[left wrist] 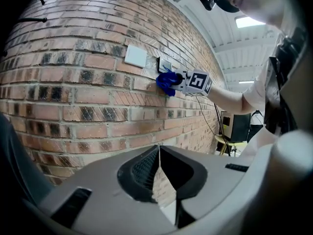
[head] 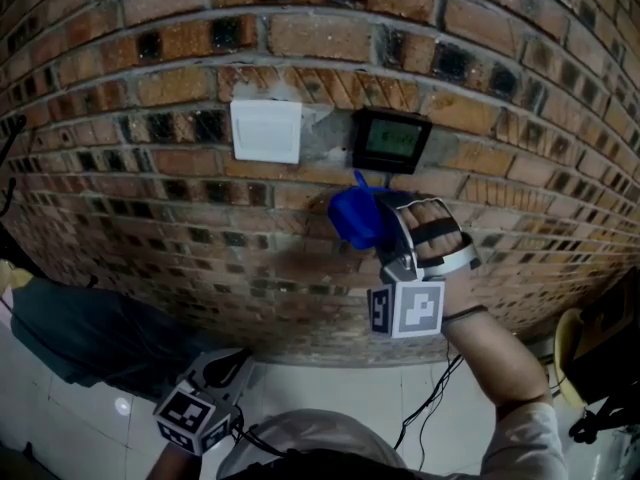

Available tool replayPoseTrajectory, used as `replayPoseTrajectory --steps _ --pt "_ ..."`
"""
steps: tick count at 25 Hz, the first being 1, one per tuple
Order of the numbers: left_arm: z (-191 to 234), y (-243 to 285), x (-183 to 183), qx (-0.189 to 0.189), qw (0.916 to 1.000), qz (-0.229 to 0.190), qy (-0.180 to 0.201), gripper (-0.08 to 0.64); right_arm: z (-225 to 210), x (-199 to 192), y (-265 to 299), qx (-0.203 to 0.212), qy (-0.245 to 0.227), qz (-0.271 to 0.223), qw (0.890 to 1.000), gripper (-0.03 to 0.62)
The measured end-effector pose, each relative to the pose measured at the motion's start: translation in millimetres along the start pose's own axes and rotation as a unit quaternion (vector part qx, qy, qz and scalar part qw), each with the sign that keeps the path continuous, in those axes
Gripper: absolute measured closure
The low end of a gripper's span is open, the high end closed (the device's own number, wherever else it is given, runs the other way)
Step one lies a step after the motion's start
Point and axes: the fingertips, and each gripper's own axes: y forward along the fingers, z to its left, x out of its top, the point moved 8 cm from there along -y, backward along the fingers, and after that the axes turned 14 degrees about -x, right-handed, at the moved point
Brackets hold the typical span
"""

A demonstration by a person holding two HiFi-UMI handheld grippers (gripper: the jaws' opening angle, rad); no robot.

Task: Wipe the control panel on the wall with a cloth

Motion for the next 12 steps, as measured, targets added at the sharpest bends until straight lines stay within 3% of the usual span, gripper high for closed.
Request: replayPoseTrajectory --steps 3,9,12 --pt "1.0 -3.3 -1.1 0.001 1.0 -0.004 -0.006 0.556 -18.2 2.4 -6.5 -0.007 0.01 -0.007 1.0 0.506" --pt "2.2 -2.3 -0.3 -0.003 1.0 -0.004 -0.003 0.557 -109.2 6.6 -10.5 -0.103 0.032 -0.016 0.994 0.506" --pt "1.2 -2.7 -1.4 -0.004 1.0 -0.004 -0.001 0.556 -129.8 1.2 1.7 -0.12 0.031 -0.002 0.992 0.506"
